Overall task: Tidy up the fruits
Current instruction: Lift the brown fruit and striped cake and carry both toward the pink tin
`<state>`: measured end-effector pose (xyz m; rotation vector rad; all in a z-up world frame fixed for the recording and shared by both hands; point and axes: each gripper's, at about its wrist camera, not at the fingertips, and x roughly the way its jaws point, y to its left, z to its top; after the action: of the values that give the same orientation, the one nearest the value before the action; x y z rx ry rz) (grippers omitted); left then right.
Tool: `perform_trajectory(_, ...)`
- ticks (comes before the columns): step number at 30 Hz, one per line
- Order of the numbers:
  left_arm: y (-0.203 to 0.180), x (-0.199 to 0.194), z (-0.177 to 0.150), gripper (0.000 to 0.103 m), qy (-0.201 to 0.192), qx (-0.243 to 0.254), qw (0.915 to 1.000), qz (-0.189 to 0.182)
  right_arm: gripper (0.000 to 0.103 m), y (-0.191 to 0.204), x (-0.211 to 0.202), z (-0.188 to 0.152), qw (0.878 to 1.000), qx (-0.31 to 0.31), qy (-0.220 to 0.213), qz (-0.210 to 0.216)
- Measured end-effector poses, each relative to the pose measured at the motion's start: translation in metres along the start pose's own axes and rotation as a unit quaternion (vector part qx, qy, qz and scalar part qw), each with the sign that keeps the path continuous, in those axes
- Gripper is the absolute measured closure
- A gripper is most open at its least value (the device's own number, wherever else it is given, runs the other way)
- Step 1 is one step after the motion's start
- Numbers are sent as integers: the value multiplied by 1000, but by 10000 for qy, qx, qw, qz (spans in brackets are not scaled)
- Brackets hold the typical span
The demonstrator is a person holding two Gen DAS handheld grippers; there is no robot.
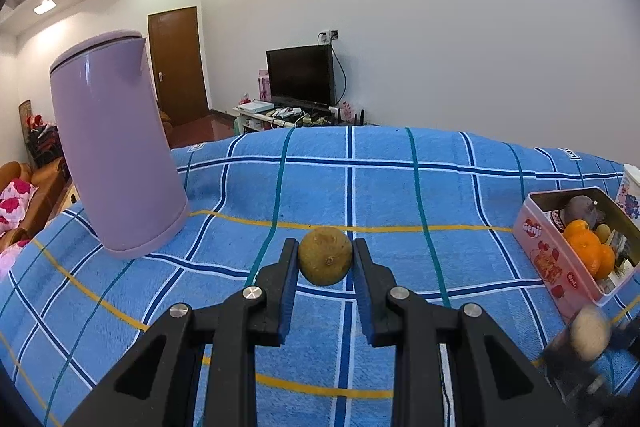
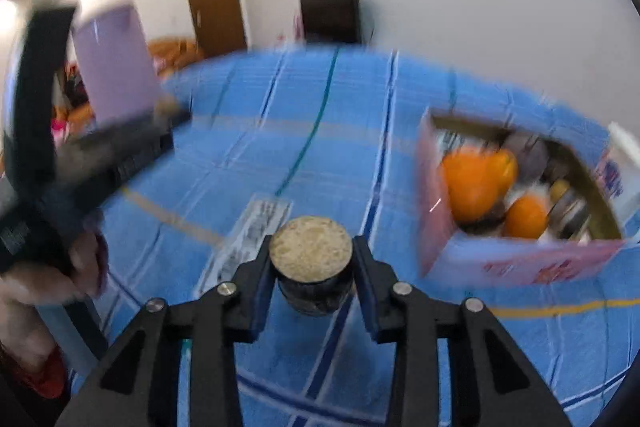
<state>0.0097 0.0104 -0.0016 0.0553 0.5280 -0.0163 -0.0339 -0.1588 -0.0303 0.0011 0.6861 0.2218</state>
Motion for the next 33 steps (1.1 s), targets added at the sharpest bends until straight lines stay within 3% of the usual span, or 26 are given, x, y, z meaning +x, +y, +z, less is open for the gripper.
perform_trajectory(5, -4, -3, 0, 75, -85, 54, 9999, 8, 63, -17, -29, 0, 9935, 176, -1082, -307)
perform_trajectory(10, -12, -11, -1, 75, -250, 169, 9995, 40, 63, -18, -45, 0, 9855, 38, -1532, -725)
perform_trajectory(33, -52, -33, -13, 75, -183, 242, 9994, -194, 63, -24, -63, 0, 9821, -70, -1685, -840)
